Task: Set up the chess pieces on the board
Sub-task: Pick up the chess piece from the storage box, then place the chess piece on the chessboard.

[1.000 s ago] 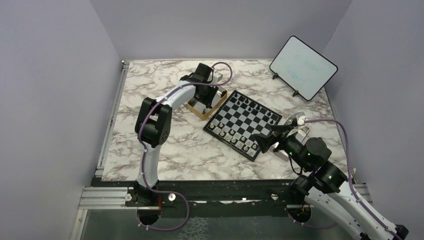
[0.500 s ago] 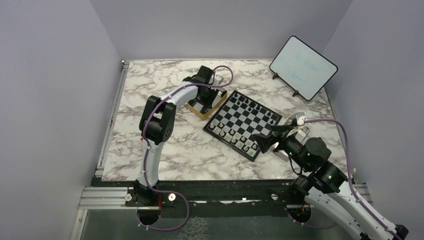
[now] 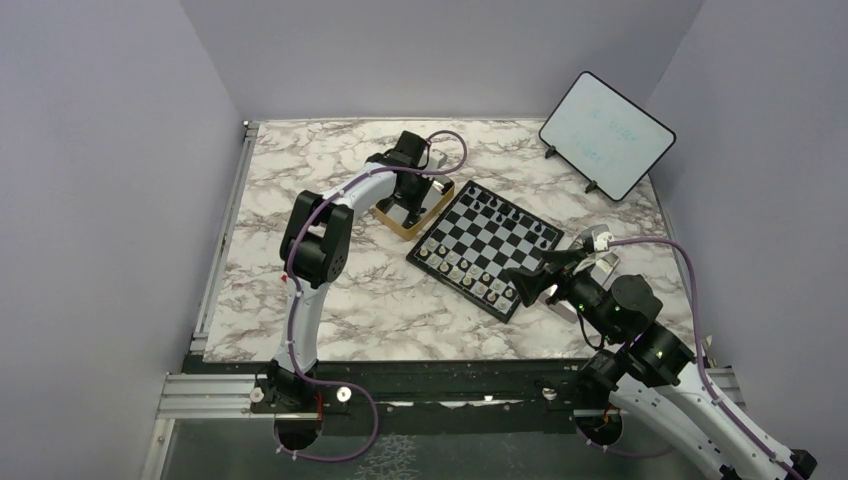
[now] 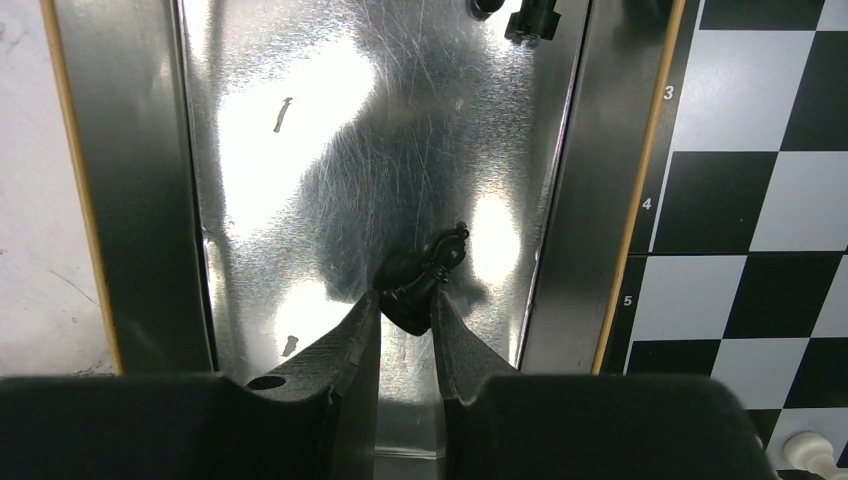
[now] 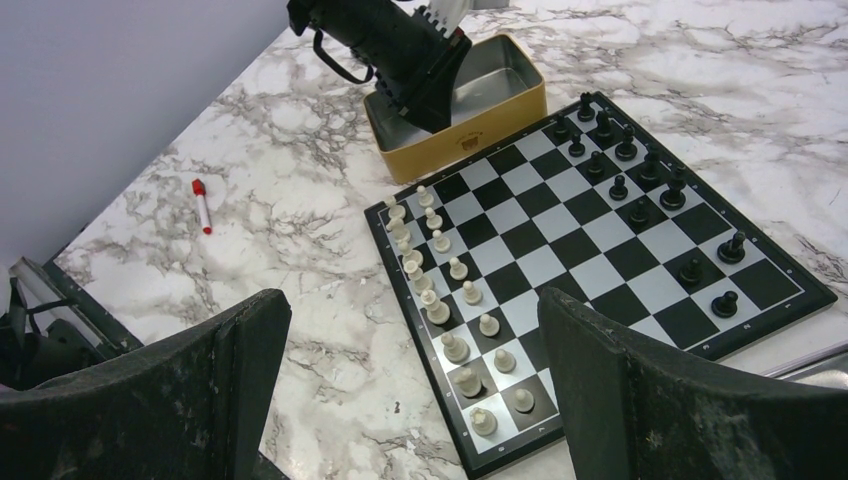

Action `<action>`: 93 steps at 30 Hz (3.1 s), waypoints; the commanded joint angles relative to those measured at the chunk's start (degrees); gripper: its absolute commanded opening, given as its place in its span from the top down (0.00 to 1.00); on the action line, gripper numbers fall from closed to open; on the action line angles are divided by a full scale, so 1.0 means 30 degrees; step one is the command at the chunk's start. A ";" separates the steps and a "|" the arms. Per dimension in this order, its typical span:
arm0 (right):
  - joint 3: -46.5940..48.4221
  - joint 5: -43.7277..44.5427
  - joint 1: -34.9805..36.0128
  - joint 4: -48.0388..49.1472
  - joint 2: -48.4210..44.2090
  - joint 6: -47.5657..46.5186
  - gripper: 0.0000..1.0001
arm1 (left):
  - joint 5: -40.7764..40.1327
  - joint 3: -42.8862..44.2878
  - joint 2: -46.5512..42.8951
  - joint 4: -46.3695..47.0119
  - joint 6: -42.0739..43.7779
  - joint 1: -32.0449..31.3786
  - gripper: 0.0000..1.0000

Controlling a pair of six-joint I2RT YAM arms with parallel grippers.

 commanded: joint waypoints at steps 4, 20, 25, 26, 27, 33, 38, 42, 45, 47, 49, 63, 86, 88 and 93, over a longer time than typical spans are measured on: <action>-0.0086 -0.0234 -0.0019 0.0278 -0.0152 -0.0051 0.00 | -0.0177 0.0591 -0.1212 -0.0012 -0.0100 0.0177 0.87; -0.0141 -0.0059 -0.0009 -0.0223 -0.0003 0.0778 0.00 | -0.0439 0.0309 -0.2874 0.0322 -0.1113 0.0206 0.88; -0.0254 0.0365 -0.0001 -0.0189 0.0185 0.1829 0.00 | 0.0486 -0.0002 -0.3844 0.0418 -0.1704 0.0278 0.88; -0.0282 0.0373 -0.0005 -0.0085 0.0281 0.2024 0.00 | 0.0893 -0.0156 -0.4123 0.0488 -0.1933 0.0307 0.88; -0.0304 0.0388 -0.0020 -0.0024 0.0396 0.2224 0.00 | 0.1270 -0.0329 -0.4429 0.0589 -0.2161 0.0344 0.88; -0.0020 0.0415 -0.0016 0.0126 0.1934 0.3714 0.00 | 0.4007 -0.1762 -0.6450 0.1495 -0.3311 0.0411 0.88; 0.0486 -0.0200 0.0002 0.1316 0.3895 0.4541 0.01 | 0.6851 -0.3949 -0.8269 0.2927 -0.4637 0.0412 0.88; 0.1546 -0.1226 0.0002 0.2391 0.5809 0.5107 0.17 | 0.9101 -0.6737 -0.9777 0.5213 -0.6091 0.0412 0.88; 0.2241 -0.2313 -0.0002 0.3563 0.7699 0.5368 0.28 | 1.0344 -0.7996 -1.0490 0.5845 -0.6707 0.0412 0.88; 0.2867 -0.3352 0.0002 0.4159 0.9421 0.5513 0.37 | 1.1248 -0.8614 -1.0808 0.6099 -0.6973 0.0412 0.88; 0.3435 -0.4033 -0.0006 0.4777 1.0691 0.5975 0.46 | 1.2424 -0.9136 -1.1099 0.6250 -0.7100 0.0383 0.88; 0.4953 -0.4750 -0.0022 0.7858 1.4976 0.6975 0.58 | 1.5410 -1.2802 -1.2846 0.7927 -0.7701 0.0253 0.88; 0.6147 -0.4893 -0.0014 0.7420 1.8036 0.7215 0.65 | 1.6584 -1.3566 -1.3211 0.8865 -0.7873 0.0236 0.88; 0.6114 -0.4971 -0.0021 0.7503 1.8133 0.7324 0.68 | 1.6567 -1.3592 -1.3236 0.8893 -0.7866 0.0236 0.88; 0.5773 -0.5043 -0.0021 0.8236 1.8008 0.7428 0.83 | 1.6493 -1.3595 -1.3204 0.8923 -0.7894 0.0236 0.88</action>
